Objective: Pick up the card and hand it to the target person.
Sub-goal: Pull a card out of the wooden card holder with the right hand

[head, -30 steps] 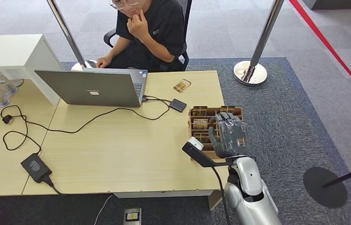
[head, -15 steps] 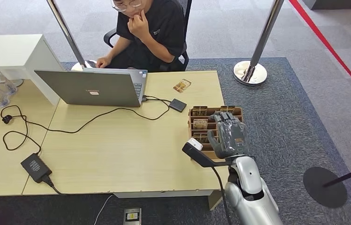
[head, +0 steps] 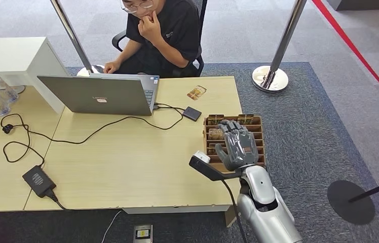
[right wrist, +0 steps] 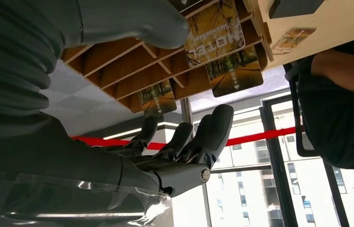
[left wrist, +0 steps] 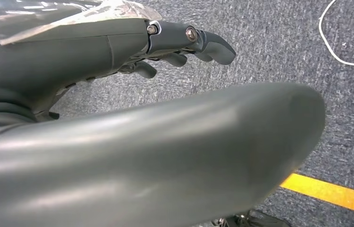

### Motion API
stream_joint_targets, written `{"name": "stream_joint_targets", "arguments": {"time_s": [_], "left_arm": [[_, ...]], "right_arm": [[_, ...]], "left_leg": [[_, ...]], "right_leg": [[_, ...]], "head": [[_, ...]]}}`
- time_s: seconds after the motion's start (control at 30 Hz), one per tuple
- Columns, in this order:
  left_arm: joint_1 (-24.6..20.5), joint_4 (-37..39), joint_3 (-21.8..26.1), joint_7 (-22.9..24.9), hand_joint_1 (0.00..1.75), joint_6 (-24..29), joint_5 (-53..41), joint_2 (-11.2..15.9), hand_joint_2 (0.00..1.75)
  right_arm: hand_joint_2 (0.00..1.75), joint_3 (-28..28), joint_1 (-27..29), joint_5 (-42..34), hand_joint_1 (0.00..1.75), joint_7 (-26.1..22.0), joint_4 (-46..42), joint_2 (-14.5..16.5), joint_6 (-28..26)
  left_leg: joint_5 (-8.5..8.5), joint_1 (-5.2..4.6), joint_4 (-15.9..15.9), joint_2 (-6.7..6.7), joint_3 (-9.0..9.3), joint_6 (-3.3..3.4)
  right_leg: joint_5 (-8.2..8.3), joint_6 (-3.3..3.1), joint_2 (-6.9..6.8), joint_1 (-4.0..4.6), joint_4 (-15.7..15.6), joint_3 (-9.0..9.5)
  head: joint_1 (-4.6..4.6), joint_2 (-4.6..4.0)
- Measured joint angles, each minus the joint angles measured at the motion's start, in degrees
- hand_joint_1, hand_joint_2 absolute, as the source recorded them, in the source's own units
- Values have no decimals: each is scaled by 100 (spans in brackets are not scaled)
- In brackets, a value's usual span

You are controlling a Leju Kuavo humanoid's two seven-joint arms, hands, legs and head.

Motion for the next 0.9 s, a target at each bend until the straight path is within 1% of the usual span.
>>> {"name": "stream_joint_targets", "arguments": {"time_s": [0.3, 0.5, 0.9], "left_arm": [[1, 1, 0, 32, 0, 40, -1, -1, 0], [4, 1, 7, 30, 0, 63, 14, -15, 0], [15, 3, 22, -25, 0, 59, 3, -26, 0]], "right_arm": [[175, 69, -99, -48, 72, 7, 296, 1, -2], [175, 138, -151, -48, 78, 36, 411, 3, 24], [175, 168, -175, -5, 79, 235, 545, 1, 55]], "left_leg": [[0, 0, 0, -1, 0, 0], [0, 0, 0, -1, 0, 0], [0, 0, 0, -1, 0, 0]], "right_leg": [[0, 0, 0, 0, 0, 0], [0, 0, 0, 0, 0, 0], [0, 0, 0, 0, 0, 0]], "head": [[-1, 1], [-1, 0], [-1, 1]]}}
